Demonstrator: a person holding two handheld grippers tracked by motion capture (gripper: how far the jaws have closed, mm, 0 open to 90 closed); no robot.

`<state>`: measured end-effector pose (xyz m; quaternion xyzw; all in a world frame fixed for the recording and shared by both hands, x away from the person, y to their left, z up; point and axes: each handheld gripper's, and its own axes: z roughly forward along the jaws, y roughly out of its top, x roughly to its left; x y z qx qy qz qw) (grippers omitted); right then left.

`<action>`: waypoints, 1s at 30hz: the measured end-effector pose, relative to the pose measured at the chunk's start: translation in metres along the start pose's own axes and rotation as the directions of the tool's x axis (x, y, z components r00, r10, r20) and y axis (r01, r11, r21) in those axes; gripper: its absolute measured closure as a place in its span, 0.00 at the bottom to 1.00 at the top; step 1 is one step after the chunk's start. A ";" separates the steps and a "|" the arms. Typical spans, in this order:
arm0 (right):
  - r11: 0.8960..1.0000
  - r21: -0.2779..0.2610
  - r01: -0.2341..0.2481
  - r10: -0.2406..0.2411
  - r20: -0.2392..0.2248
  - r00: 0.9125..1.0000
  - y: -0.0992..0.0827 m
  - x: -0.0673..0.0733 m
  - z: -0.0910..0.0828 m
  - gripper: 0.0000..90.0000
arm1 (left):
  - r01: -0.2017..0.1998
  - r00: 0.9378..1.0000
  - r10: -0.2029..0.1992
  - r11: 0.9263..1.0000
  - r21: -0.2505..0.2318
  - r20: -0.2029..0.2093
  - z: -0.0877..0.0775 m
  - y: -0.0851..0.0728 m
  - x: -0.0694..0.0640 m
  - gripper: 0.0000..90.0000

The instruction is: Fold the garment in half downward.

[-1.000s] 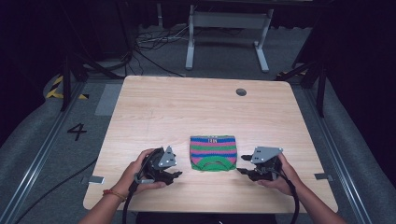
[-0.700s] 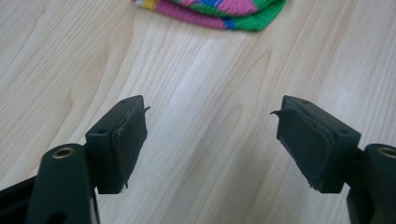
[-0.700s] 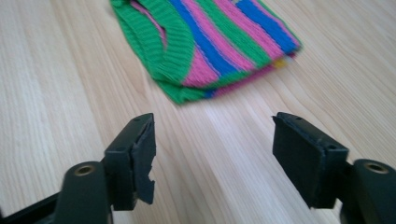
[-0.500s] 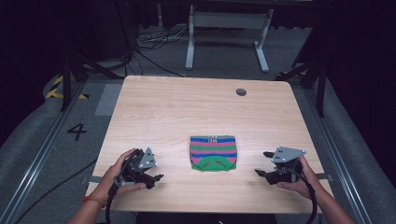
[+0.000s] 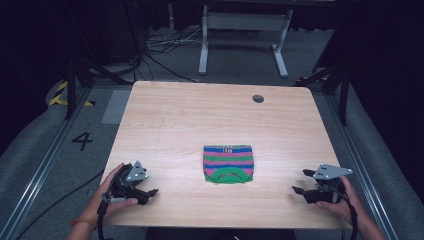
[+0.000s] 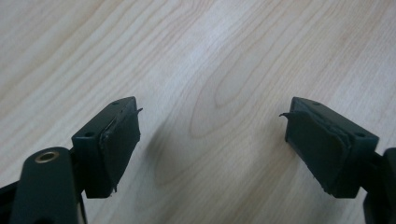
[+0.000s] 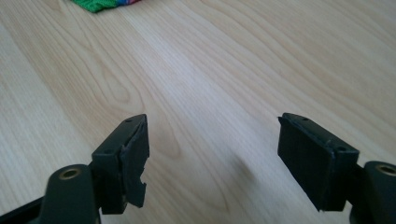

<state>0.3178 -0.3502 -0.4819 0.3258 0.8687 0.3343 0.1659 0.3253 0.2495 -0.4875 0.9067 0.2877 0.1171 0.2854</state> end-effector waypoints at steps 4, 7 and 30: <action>0.997 -0.030 -0.076 0.076 -0.011 0.997 -0.022 -0.007 -0.009 0.28 | 0.043 0.999 -0.042 0.999 -0.030 0.007 -0.005 -0.012 0.002 0.19; 0.991 -0.044 -0.128 0.128 0.003 0.992 -0.034 -0.012 -0.014 0.27 | 0.074 0.997 -0.073 0.996 -0.047 0.031 -0.006 -0.020 0.004 0.19; 0.980 -0.048 -0.195 0.198 0.054 0.979 -0.052 -0.020 -0.015 0.22 | 0.140 0.990 -0.141 0.984 -0.105 -0.001 -0.010 -0.035 0.001 0.15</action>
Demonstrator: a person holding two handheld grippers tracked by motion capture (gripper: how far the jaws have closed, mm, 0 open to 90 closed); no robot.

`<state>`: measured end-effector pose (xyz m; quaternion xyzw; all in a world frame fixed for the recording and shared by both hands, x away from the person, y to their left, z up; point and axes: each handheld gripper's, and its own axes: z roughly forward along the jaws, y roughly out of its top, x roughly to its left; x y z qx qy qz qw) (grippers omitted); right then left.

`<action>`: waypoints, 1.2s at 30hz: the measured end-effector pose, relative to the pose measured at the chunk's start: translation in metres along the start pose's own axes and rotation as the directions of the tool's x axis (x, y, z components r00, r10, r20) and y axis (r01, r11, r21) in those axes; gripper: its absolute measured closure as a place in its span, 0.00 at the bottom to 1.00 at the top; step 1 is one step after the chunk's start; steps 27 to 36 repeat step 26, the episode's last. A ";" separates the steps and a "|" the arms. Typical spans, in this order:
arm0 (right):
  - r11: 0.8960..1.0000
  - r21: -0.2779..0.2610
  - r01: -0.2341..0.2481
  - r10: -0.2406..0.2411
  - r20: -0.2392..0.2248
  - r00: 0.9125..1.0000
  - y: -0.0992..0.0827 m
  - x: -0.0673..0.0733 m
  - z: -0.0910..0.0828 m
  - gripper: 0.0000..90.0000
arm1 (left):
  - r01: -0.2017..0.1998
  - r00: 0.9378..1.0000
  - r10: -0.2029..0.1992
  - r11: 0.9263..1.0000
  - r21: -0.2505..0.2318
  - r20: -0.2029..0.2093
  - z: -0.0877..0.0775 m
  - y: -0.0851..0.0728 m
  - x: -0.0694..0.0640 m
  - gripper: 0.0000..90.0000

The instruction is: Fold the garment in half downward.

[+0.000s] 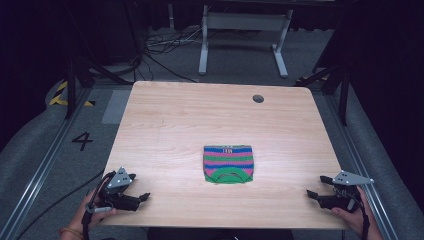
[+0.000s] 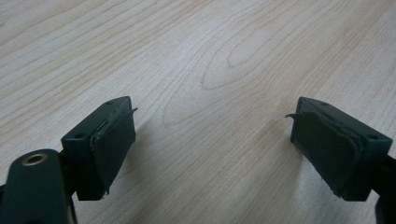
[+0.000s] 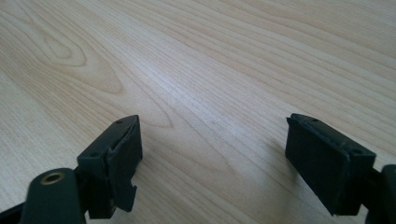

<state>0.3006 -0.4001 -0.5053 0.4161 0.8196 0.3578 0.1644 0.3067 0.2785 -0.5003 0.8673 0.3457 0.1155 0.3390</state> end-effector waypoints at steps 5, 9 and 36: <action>1.000 0.001 0.001 -0.001 0.000 1.000 0.000 0.000 0.000 0.22 | 0.011 1.000 -0.011 1.000 0.010 -0.010 0.002 0.001 0.001 0.10; 1.000 0.000 0.000 0.000 0.000 1.000 0.000 0.000 0.000 0.22 | 0.021 1.000 -0.021 1.000 0.017 -0.018 0.002 0.002 0.001 0.07; 1.000 0.008 -0.017 0.017 0.019 1.000 0.000 0.000 0.001 0.17 | 0.040 0.999 -0.038 0.999 0.036 -0.034 0.005 0.004 0.003 0.00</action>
